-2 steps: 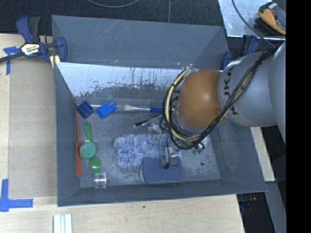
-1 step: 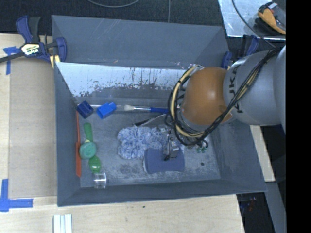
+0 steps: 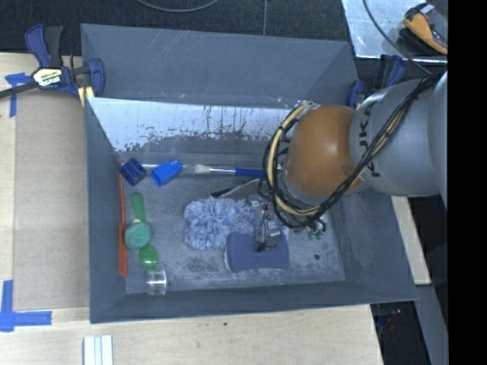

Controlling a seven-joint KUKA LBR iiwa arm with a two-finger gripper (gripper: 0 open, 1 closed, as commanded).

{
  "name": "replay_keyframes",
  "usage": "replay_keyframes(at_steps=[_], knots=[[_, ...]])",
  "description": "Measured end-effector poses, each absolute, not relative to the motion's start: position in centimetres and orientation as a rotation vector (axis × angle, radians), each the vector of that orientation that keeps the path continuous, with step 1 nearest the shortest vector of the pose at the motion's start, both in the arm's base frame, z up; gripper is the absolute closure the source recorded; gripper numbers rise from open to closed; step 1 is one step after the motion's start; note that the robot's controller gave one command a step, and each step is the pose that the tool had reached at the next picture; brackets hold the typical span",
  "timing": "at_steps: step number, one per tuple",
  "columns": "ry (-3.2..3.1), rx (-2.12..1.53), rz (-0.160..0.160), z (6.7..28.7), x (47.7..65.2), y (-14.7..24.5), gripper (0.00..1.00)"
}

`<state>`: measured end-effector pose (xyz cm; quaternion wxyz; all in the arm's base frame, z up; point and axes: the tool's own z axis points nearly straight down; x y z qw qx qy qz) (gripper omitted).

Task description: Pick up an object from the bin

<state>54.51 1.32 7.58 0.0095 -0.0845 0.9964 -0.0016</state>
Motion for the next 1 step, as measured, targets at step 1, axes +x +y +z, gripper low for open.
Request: replay_keyframes(at_steps=[1], knots=[[3.121,-0.265,-0.004,11.49,54.23,1.32,1.00]])
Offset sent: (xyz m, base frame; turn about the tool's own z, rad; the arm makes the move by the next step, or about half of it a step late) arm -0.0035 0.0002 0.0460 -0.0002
